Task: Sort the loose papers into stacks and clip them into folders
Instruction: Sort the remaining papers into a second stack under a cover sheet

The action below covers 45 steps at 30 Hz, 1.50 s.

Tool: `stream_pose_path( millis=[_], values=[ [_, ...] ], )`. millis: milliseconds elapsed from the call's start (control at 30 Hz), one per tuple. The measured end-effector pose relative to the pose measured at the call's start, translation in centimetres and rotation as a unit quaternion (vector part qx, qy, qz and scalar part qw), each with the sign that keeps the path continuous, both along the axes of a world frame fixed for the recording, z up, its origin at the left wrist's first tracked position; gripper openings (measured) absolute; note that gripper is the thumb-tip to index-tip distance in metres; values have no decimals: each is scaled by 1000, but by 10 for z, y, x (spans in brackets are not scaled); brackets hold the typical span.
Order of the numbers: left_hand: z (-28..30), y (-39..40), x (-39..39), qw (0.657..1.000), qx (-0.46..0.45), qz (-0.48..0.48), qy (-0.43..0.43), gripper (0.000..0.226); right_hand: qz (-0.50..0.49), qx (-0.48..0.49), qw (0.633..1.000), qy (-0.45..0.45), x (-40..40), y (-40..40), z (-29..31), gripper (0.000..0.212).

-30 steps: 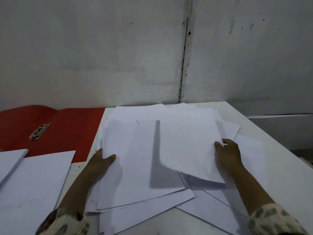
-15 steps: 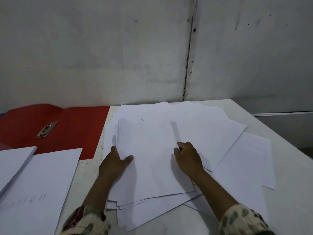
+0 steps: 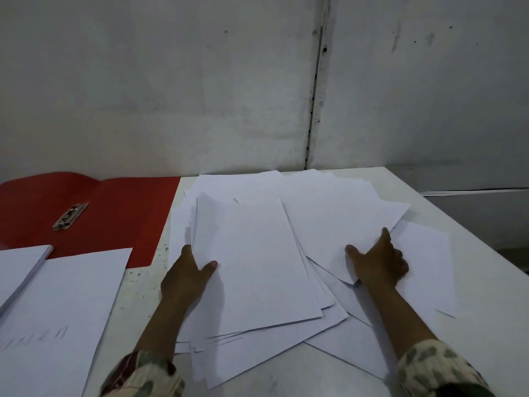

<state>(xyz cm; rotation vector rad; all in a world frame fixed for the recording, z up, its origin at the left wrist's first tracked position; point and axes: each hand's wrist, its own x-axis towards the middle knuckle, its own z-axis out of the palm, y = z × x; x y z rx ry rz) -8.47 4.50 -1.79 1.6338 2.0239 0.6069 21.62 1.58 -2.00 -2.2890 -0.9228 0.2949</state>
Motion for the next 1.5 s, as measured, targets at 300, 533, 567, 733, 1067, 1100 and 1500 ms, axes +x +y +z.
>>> stream_pose_path(
  millis=[300,533,567,733,1067,1100,1500],
  values=[
    [-5,-12,2,999,33,16,-29,55,-25,245,952,182,1,-12,6,48],
    [-8,-14,2,996,72,20,-53,47,-17,295,921,253,4,-15,5,47],
    [-9,-15,2,996,71,21,-54,48,-1,284,923,260,3,-14,4,48],
    [-10,-15,2,993,84,25,-80,53,123,202,929,284,-13,-12,8,67],
    [-10,-13,3,971,102,53,-212,54,256,78,954,135,-28,-11,3,53],
    [-10,-12,2,976,96,44,-192,56,260,78,957,106,-31,-10,2,51],
    [-7,-15,-2,983,99,5,-157,54,355,10,935,24,-56,11,8,39]
  ],
)
